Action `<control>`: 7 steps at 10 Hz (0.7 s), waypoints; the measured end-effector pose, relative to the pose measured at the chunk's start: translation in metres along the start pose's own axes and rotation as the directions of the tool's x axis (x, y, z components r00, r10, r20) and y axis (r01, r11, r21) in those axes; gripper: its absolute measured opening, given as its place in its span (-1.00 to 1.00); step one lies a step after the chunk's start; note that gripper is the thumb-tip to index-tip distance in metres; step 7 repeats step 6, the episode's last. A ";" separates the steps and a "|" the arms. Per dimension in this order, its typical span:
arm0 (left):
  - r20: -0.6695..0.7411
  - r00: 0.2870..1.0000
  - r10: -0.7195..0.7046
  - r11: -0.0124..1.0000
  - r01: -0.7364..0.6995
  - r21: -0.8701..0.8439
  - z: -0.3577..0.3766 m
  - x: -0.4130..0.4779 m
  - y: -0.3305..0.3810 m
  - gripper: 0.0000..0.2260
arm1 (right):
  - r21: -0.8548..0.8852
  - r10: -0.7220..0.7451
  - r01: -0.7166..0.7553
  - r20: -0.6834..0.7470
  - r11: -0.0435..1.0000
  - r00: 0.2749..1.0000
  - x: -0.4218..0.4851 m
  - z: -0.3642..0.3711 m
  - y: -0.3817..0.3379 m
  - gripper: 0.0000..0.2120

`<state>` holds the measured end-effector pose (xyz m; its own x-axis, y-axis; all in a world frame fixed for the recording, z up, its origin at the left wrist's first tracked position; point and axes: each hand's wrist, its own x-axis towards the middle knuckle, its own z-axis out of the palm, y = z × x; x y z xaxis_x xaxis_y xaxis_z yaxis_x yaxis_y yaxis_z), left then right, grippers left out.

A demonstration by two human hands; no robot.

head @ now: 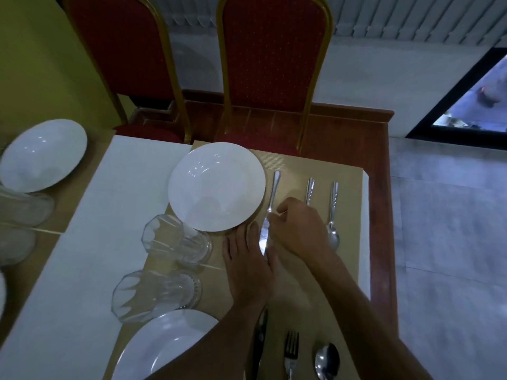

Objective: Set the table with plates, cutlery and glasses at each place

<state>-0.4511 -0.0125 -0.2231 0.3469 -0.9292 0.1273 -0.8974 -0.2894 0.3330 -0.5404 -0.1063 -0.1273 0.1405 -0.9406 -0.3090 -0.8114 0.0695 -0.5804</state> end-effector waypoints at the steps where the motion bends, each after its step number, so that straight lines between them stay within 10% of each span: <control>1: 0.052 0.999 -0.002 0.999 0.000 0.044 0.001 -0.001 0.000 -0.48 | 0.136 -0.020 0.020 -0.005 0.990 1.000 -0.060 -0.014 -0.015 -0.82; 7: 0.345 0.936 0.076 0.985 -0.016 -0.175 -0.053 -0.005 -0.006 -0.66 | 0.137 0.054 -0.047 -0.050 0.989 0.997 -0.136 -0.022 0.008 -0.90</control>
